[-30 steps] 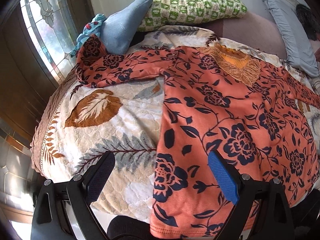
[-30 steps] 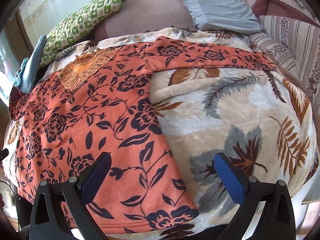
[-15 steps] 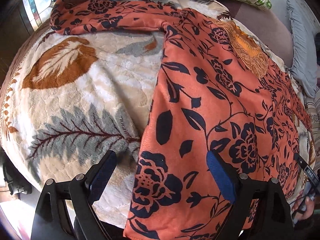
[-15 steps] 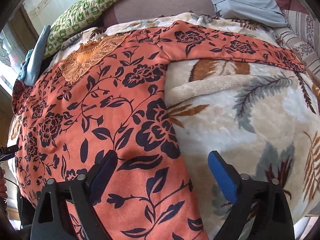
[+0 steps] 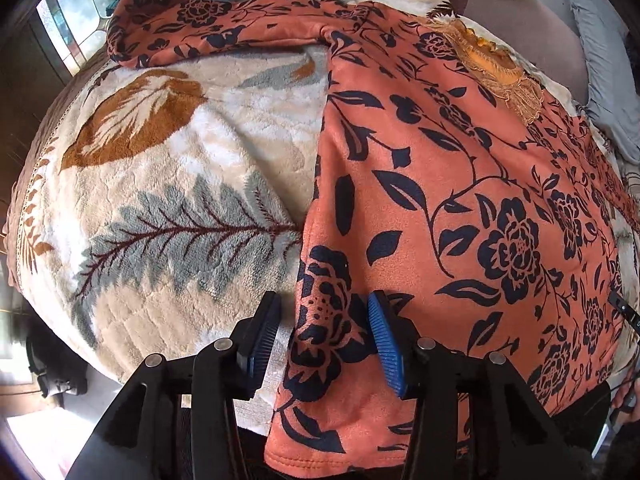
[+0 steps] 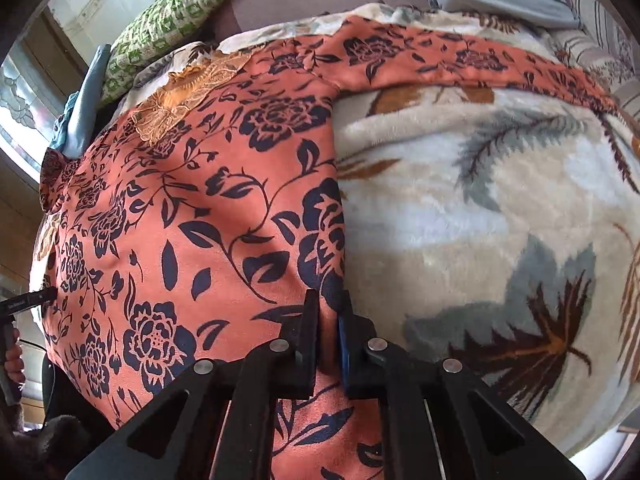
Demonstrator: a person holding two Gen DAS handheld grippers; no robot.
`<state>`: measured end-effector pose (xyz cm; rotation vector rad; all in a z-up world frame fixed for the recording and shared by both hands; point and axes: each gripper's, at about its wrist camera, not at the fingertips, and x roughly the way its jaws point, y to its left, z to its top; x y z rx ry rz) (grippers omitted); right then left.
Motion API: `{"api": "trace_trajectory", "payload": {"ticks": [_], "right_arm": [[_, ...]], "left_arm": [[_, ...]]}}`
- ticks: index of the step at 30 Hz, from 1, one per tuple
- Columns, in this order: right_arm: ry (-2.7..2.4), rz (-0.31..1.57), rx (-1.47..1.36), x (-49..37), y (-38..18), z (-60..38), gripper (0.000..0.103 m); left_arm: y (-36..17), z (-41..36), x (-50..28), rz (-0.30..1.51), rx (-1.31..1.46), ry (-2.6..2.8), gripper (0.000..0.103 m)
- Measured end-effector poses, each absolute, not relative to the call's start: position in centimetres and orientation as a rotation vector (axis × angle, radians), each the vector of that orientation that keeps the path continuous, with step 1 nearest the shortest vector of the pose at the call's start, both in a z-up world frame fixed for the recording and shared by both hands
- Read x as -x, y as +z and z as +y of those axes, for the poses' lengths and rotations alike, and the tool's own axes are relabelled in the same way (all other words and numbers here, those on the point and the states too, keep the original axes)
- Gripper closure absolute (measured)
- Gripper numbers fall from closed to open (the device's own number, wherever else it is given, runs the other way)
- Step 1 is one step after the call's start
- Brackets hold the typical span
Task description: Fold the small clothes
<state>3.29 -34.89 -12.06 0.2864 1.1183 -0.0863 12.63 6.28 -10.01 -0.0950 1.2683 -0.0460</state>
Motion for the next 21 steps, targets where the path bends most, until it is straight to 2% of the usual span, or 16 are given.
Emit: {"api": "trace_trajectory", "payload": {"ticks": [1, 5, 7, 9, 15, 21], "right_arm": [[-0.073, 1.108, -0.303, -3.3, -11.7, -34.8, 0.089], [-0.05, 1.09, -0.312, -3.3, -10.1, -35.2, 0.086], [-0.051, 1.053, -0.351, -3.1, -9.1, -36.6, 0.077], [-0.09, 1.014, -0.395, -3.2, -8.0, -39.0, 0.07], [-0.33, 0.893, -0.552, -3.2, -5.5, -51.9, 0.069], [-0.564, 0.758, -0.74, -4.3, -4.7, -65.4, 0.063]], "left_arm": [[-9.6, 6.0, -12.5, 1.264, 0.078, -0.059, 0.057], [-6.3, 5.7, -12.1, 1.185, 0.065, -0.086, 0.057], [-4.4, 5.9, -12.4, 1.156, 0.095, -0.094, 0.056], [-3.0, 6.1, -13.4, 1.146, 0.129, -0.097, 0.05], [-2.1, 4.7, -19.0, 1.176, 0.178, -0.087, 0.05], [-3.3, -1.5, -25.7, 1.208, 0.208, -0.116, 0.05]]}}
